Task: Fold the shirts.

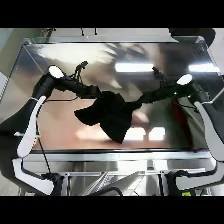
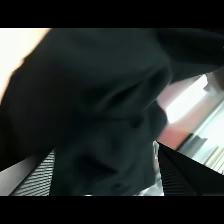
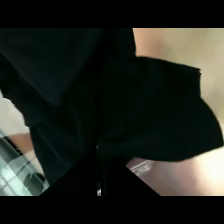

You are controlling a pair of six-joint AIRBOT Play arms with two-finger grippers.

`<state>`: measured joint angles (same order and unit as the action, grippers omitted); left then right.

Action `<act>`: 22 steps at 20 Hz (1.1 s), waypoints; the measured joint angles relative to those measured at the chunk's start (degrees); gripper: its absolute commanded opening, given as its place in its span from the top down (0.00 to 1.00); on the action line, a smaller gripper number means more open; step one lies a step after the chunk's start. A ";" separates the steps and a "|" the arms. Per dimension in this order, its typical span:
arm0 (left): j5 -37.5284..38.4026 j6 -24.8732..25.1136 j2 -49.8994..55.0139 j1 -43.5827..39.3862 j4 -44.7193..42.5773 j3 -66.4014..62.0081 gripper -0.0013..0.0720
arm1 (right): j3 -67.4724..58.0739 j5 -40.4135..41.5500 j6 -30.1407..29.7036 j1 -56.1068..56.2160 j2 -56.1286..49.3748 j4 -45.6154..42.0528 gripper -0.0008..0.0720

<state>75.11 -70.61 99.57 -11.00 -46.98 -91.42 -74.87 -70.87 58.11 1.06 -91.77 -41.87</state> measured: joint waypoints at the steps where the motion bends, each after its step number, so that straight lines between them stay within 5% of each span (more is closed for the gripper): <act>1: 1.62 0.17 1.42 1.20 -0.22 -1.31 0.06 | 0.15 0.24 0.20 -0.22 -1.16 -0.09 0.97; 8: 12.50 -1.01 1.53 10.47 -3.76 6.34 0.06 | 0.57 -0.98 0.24 -4.98 -2.71 -1.22 0.97; 20: -1.27 2.01 -2.86 5.62 -3.06 26.69 0.09 | 0.57 -4.50 0.22 -7.30 -2.75 -1.64 0.97; 21: -3.15 1.68 -2.89 5.25 -2.91 26.38 0.17 | 0.57 -4.50 0.22 -7.30 -2.75 -1.62 0.97; 22: -5.40 1.62 -2.89 4.94 -2.67 26.03 0.42 | 0.57 -4.55 0.22 -7.30 -2.75 -1.62 0.97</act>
<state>69.71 -68.99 96.68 -6.07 -49.65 -65.39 -74.30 -75.42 58.33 -6.24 -94.52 -43.48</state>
